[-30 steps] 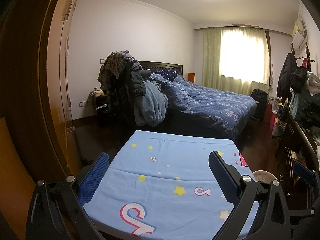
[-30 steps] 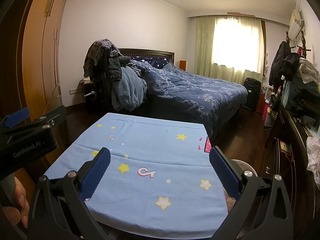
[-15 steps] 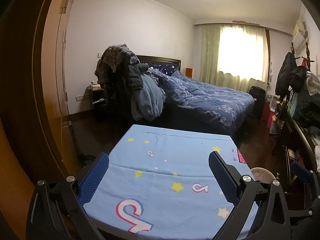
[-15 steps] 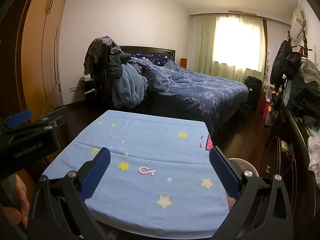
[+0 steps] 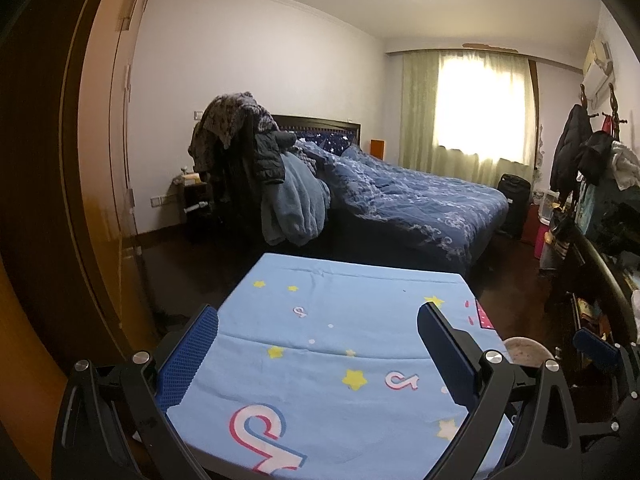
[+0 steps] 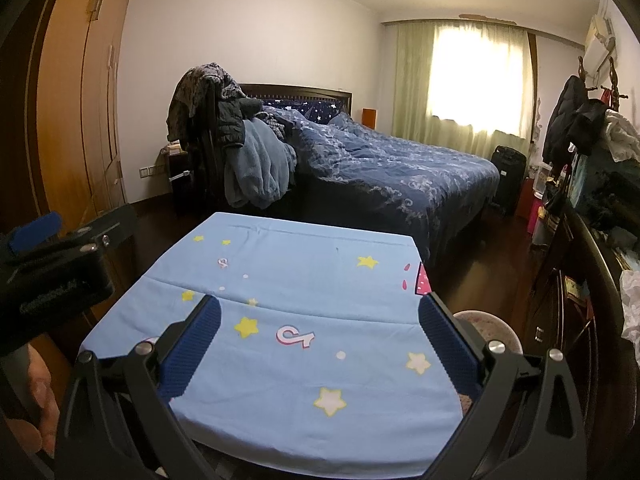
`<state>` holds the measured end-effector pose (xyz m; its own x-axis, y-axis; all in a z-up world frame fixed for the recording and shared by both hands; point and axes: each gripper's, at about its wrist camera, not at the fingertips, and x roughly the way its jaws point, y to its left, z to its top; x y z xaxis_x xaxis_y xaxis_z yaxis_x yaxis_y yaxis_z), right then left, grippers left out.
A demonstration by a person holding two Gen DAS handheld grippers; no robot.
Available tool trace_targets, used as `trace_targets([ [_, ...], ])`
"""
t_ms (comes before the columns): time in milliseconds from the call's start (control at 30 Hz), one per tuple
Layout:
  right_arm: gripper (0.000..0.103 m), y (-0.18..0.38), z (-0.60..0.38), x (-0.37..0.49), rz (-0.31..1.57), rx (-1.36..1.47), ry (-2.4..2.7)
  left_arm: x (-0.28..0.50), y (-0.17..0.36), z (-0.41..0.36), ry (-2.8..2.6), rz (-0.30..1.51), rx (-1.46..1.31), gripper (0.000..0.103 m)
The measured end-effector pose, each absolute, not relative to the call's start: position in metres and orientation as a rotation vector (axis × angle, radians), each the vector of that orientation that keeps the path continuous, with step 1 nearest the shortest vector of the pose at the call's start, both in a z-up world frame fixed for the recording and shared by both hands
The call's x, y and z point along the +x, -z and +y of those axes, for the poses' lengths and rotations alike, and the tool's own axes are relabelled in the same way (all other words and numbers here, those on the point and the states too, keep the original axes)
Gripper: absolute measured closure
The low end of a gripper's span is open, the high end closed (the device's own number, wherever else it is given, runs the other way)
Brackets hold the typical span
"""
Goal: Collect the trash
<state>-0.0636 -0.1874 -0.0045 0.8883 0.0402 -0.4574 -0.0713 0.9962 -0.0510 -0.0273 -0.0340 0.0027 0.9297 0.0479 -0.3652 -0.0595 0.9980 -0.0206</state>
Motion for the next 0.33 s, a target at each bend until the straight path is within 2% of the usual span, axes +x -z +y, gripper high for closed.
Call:
trace_targets([
  [333, 0.004, 0.017, -0.190, -0.045, 0.511, -0.050, -0.057, -0.003, 0.013, -0.032, -0.066, 0.467, -0.038, 0.004],
])
